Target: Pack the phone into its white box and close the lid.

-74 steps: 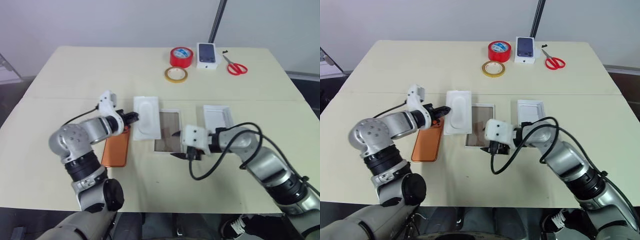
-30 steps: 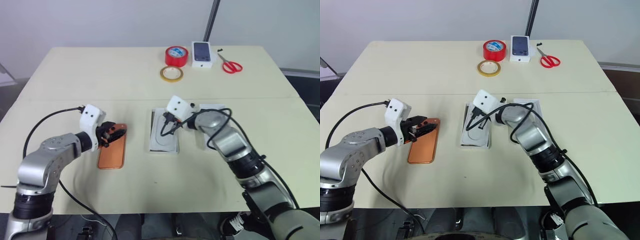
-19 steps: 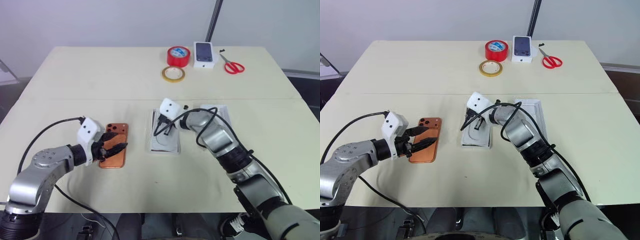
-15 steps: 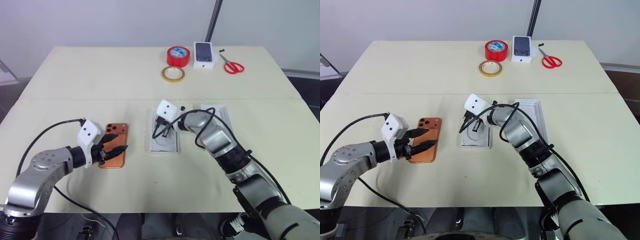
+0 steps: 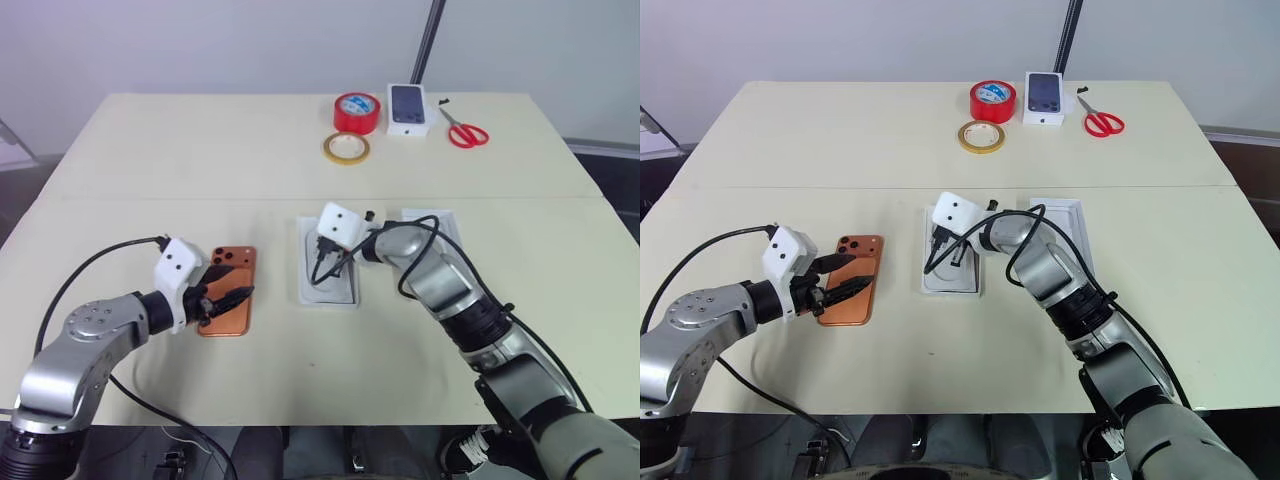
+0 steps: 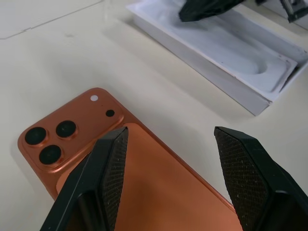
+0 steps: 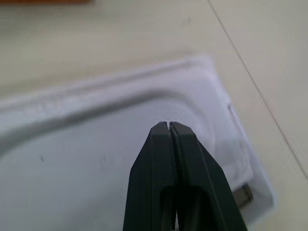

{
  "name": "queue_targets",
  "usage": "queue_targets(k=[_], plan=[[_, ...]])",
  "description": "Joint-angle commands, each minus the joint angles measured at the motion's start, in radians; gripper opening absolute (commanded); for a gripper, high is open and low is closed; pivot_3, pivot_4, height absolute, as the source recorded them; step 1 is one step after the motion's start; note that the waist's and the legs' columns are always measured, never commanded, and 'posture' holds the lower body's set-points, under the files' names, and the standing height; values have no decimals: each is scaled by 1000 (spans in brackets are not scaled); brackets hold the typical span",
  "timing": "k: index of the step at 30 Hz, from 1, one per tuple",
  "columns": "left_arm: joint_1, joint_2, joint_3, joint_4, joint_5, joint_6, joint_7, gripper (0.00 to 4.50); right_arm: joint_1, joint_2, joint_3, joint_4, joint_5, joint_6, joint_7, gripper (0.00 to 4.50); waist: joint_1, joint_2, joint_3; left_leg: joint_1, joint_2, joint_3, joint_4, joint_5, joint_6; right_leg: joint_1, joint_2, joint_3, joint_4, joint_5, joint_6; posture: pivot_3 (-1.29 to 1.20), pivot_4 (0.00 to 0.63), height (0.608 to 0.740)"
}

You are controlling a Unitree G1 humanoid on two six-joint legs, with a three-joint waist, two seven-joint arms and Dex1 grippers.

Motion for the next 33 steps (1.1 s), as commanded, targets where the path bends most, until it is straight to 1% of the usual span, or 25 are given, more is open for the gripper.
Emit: queue_targets(k=[1,8,12,23,33], plan=[[-11,-10,-7,-14,-8,-18,3,2979,-11,-8,3,-18,-39,4,-12,73,0,0,0,0,0,0,0,0,0,0,0,0,0,0,0,0,150,740],[-3,-13,-3,-47,-32,-17,-21,2979,-23,-57,32,-37,-118,21,15,73,0,0,0,0,0,0,0,0,0,0,0,0,0,0,0,0,150,740],[2,-11,-9,-50,-29,-22,-23,2979,-18,-66,30,-62,-132,28,31,73,0,0,0,0,0,0,0,0,0,0,0,0,0,0,0,0,150,740],[8,-8,-23,-47,-20,-37,-15,2979,-31,-38,-3,-140,-118,61,44,73,0,0,0,0,0,0,0,0,0,0,0,0,0,0,0,0,150,740],[7,-12,-34,-54,-21,-35,-5,2979,-34,50,2,-40,-110,13,7,73,-1,0,0,0,0,0,0,0,0,0,0,0,0,0,0,0,150,740]])
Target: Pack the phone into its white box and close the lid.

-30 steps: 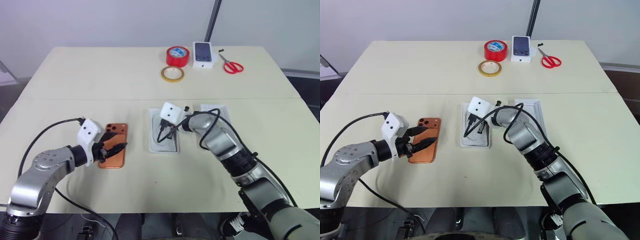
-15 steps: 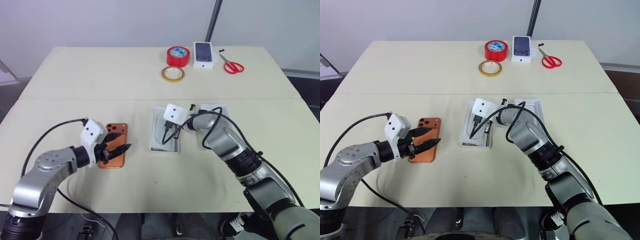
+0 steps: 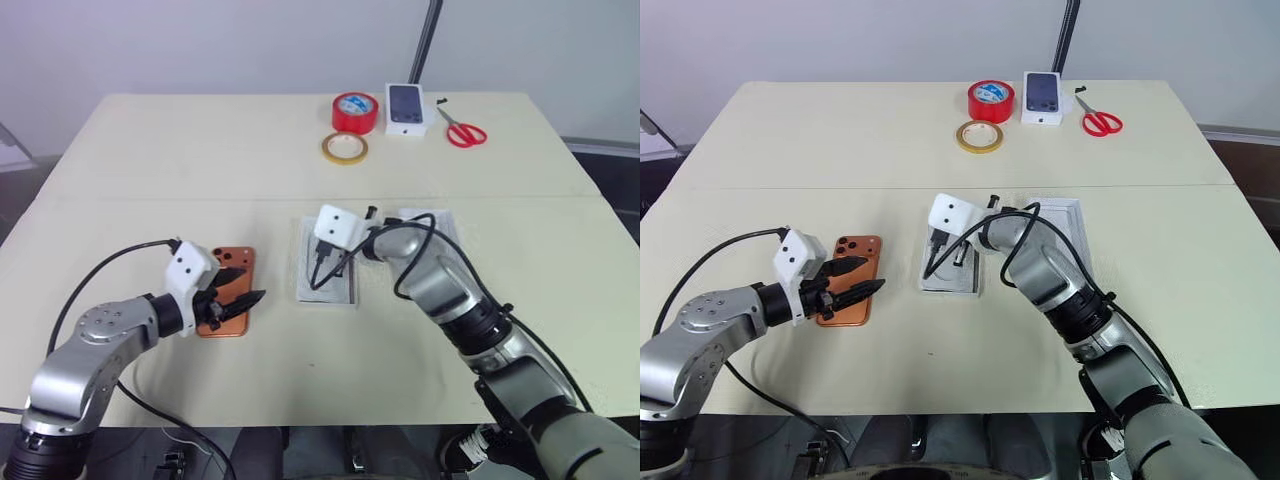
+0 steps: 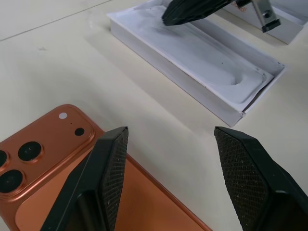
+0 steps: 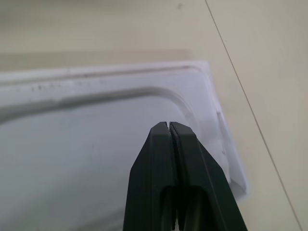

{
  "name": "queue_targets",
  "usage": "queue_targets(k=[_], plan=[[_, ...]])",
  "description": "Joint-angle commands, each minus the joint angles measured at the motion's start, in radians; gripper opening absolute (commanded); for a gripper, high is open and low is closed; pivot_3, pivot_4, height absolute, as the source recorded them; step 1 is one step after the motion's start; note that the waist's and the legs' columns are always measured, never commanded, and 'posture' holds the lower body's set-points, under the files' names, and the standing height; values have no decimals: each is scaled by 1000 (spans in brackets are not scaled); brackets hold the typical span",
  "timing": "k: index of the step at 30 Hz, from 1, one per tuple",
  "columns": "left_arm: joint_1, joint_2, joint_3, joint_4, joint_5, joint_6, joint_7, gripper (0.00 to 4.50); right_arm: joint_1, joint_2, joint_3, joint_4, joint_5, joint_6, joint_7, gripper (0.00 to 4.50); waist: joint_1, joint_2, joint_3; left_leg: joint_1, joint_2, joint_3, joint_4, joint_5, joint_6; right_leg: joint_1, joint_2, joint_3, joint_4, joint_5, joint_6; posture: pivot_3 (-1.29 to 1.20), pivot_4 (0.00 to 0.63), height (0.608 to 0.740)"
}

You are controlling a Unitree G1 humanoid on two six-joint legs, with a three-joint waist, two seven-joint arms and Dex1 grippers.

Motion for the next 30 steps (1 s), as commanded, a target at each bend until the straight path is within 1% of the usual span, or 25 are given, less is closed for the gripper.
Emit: queue_targets(k=[1,6,13,17,22,26,28,30], plan=[[5,4,3,-41,-3,-15,5,2979,-24,24,-16,13,10,-25,-13,73,0,0,0,0,0,0,0,0,0,0,0,0,0,0,0,0,150,740],[13,6,8,-49,-8,-11,10,2979,-8,11,6,21,-6,-29,1,73,1,0,0,0,0,0,0,0,0,0,0,0,0,0,0,0,150,740],[14,7,9,-48,-9,-11,12,2979,25,-101,32,-56,-52,-28,60,73,2,0,0,0,0,0,0,0,0,0,0,0,0,0,0,0,150,740],[9,6,4,-42,-7,-13,11,2979,37,-135,28,-96,-67,-24,83,73,1,0,0,0,0,0,0,0,0,0,0,0,0,0,0,0,150,740],[1,5,-1,-35,-6,-15,8,2979,31,-127,11,-123,-75,-13,81,73,1,0,0,0,0,0,0,0,0,0,0,0,0,0,0,0,150,740],[1,5,9,-32,-10,-9,10,2979,31,-90,-32,-175,-21,7,86,73,0,0,0,0,0,0,0,0,0,0,0,0,0,0,0,0,150,740],[-7,-3,35,-25,-29,12,27,2979,34,-77,-46,-193,2,14,91,73,1,0,0,0,0,0,0,0,0,0,0,0,0,0,0,0,150,740],[-43,-32,101,1,-106,105,82,2979,39,-61,-57,-209,30,4,91,73,1,0,0,0,0,0,0,0,0,0,0,0,0,0,0,0,150,740]])
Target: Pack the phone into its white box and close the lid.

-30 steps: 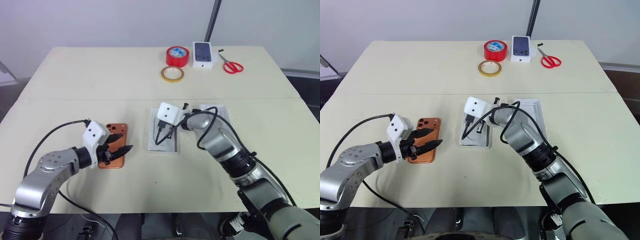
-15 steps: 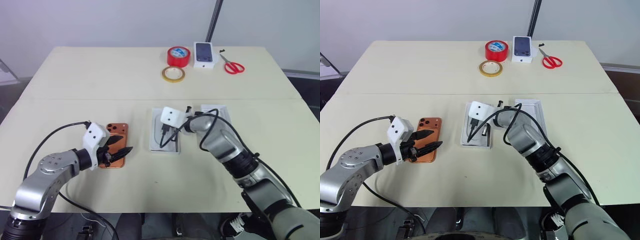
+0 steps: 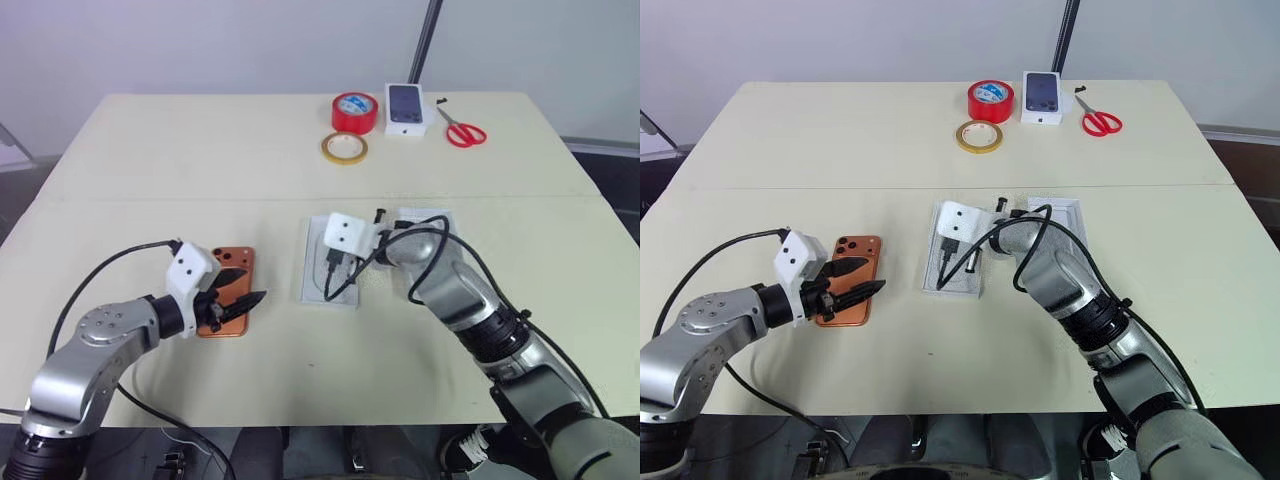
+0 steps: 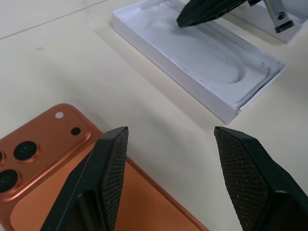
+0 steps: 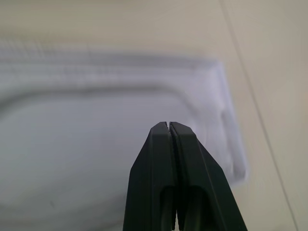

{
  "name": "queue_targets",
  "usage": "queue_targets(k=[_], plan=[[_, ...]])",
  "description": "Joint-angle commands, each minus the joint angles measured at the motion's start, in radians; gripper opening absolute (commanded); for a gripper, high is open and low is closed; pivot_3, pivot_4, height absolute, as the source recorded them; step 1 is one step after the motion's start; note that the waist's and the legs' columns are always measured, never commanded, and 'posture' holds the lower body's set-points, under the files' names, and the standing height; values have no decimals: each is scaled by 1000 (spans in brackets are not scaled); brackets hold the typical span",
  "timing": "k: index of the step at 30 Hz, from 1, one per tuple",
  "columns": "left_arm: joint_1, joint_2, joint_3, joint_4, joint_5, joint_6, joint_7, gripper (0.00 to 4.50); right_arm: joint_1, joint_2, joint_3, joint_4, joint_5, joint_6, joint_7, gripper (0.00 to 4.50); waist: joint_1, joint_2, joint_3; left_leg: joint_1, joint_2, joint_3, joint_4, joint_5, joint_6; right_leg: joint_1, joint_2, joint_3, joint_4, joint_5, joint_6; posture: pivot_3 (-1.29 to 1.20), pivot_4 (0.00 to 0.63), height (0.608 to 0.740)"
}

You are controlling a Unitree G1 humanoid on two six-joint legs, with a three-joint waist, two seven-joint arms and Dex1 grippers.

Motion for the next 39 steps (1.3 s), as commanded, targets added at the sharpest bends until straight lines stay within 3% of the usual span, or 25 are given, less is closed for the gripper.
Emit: queue_targets(k=[1,6,12,17,25,39], plan=[[-61,-43,132,25,-126,142,98,2979,-1,25,-45,-67,53,-8,5,73,1,0,0,0,0,0,0,0,0,0,0,0,0,0,0,0,150,740],[-127,-78,313,84,-227,396,294,4424,-19,76,-13,-58,90,11,9,0,-4,0,0,0,0,-1,1,0,0,0,0,0,0,0,0,0,150,740],[-131,-19,347,78,-294,736,361,4424,-87,132,108,37,64,-12,54,0,-24,0,0,0,0,-1,1,0,0,0,0,-1,2,0,0,0,150,740],[-151,-55,345,79,-336,892,370,4424,-125,176,177,109,62,-83,81,0,-23,0,-1,0,0,-2,1,0,0,-1,0,-1,2,0,0,0,150,740],[-156,-157,322,90,-468,906,452,4424,-166,229,272,234,9,-165,111,0,-18,1,-2,1,-1,-1,1,0,0,1,-1,-1,2,0,0,0,150,740],[-211,-313,314,145,-739,906,706,4424,-142,232,268,237,-29,-193,128,0,9,0,-9,3,-4,-3,2,0,0,4,-4,-2,0,0,0,0,150,740]])
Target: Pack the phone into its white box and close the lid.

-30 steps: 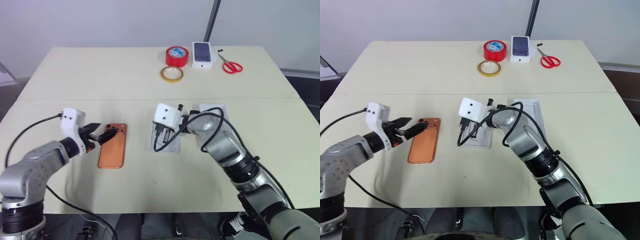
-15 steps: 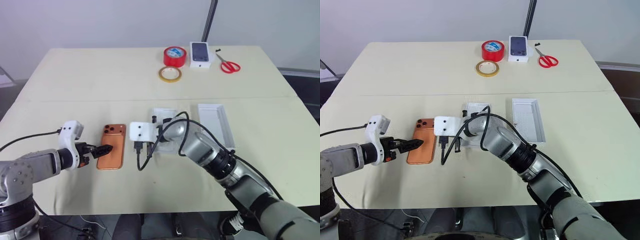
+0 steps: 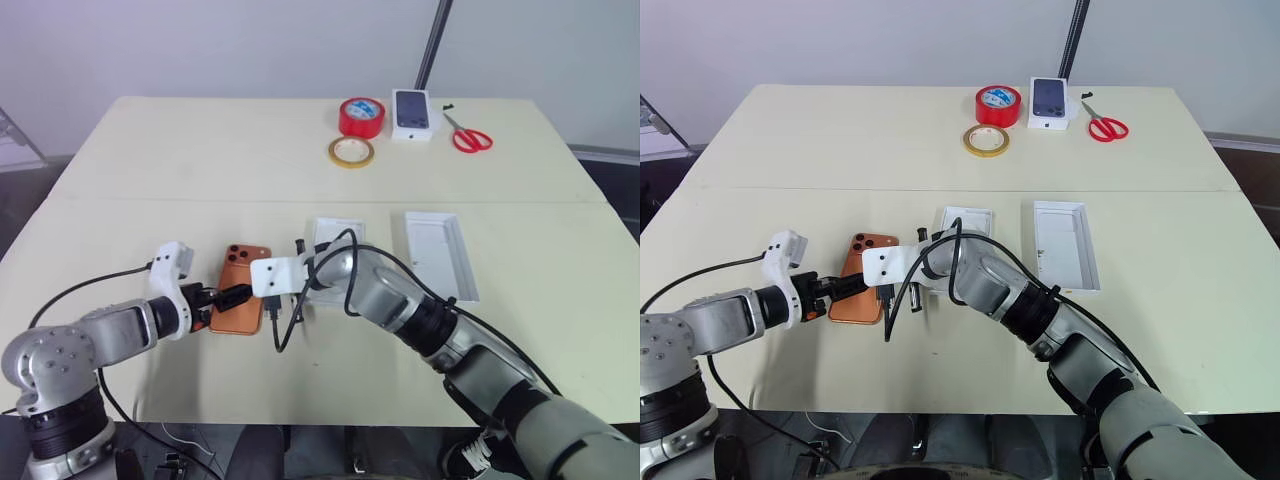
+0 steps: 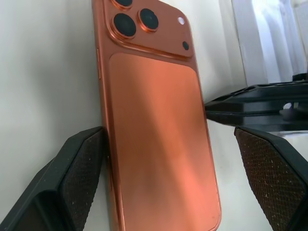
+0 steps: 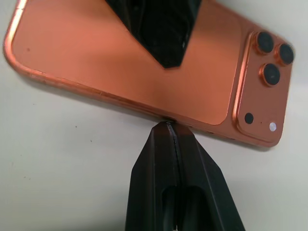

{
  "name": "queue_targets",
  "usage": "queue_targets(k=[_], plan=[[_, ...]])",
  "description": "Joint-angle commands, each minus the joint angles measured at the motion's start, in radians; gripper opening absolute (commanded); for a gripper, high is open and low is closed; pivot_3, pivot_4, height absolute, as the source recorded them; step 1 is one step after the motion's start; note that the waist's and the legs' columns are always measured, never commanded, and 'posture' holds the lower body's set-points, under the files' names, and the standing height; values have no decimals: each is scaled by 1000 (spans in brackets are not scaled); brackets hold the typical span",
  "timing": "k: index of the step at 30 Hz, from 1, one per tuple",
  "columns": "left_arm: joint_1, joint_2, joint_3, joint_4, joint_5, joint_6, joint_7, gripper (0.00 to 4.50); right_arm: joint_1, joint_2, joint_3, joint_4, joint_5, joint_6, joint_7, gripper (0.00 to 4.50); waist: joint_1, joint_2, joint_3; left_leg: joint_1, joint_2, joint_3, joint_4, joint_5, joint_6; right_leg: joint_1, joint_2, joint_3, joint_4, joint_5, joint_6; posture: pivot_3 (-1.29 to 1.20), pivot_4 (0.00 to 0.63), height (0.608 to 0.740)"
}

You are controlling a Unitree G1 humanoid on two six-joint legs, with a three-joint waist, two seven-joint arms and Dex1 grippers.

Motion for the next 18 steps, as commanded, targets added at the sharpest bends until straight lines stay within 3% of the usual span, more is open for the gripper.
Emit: queue_targets(k=[1,10,16,18], plan=[[-6,-31,-59,41,-129,42,41,4424,4,16,-7,-30,-6,-17,-4,0,-1,0,0,0,0,0,0,0,0,0,0,0,0,0,0,0,150,740],[-45,18,52,159,-181,14,171,4424,16,16,-21,-33,-15,-14,-13,0,-8,0,0,0,0,-1,0,0,0,0,1,-1,0,0,0,0,150,740],[1,32,71,191,-303,-63,268,4424,22,16,-32,-36,-15,-10,-23,0,-10,-1,0,0,1,-1,-1,1,-1,-1,1,-1,0,0,0,0,150,740],[30,36,53,188,-348,-100,302,3895,21,18,-36,-37,-14,-7,-25,0,-11,-1,0,0,1,-1,-1,1,-1,-1,1,-1,0,0,0,0,150,740]])
